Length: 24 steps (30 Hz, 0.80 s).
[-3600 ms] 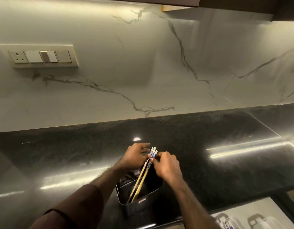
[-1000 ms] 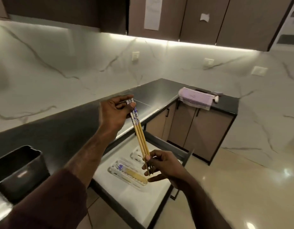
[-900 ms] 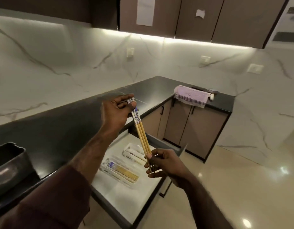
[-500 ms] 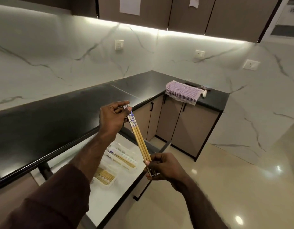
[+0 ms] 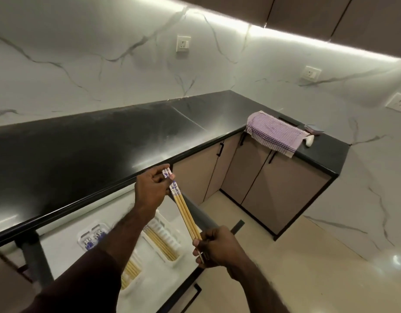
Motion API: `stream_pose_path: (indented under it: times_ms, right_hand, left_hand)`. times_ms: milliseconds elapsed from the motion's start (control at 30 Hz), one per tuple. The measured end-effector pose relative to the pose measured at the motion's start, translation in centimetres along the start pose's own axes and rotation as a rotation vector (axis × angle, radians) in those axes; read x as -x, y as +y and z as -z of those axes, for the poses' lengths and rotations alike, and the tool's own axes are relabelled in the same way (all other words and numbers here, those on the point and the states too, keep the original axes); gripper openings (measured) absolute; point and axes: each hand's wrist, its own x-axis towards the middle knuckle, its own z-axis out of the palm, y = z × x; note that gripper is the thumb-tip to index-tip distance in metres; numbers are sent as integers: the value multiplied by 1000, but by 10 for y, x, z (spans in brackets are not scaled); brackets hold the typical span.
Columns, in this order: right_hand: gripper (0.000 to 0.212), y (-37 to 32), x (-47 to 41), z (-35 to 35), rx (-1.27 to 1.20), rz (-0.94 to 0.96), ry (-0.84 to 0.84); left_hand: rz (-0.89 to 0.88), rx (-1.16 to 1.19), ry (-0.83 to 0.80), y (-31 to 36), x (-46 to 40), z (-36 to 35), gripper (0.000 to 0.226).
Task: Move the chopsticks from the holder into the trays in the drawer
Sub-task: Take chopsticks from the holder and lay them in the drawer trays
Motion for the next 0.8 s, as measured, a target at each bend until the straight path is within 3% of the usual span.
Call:
stream_pose_path:
  times_ms: [233,367,600,700,800]
  right_hand:
    - [14,-3,-91,-12,193,-119,-89]
    - [17,10,-149,-21,357,-177,-115]
    - [17,35,-217,-35,508,-328,-167]
    - [16,39,-240,-40,556,-349,-180]
    - [18,46,-258,-48,554,-354,-192]
  left_hand:
    - [188,-132,7,-73,-31,9,83]
    - [279,-248,-33,-125,-36,10,98]
    - [401,-786,-103,-200,-45,4,83]
    - [378,-1131,-149,-220,-60,4,68]
    - [325,-1262,-206,-234,-69,7,57]
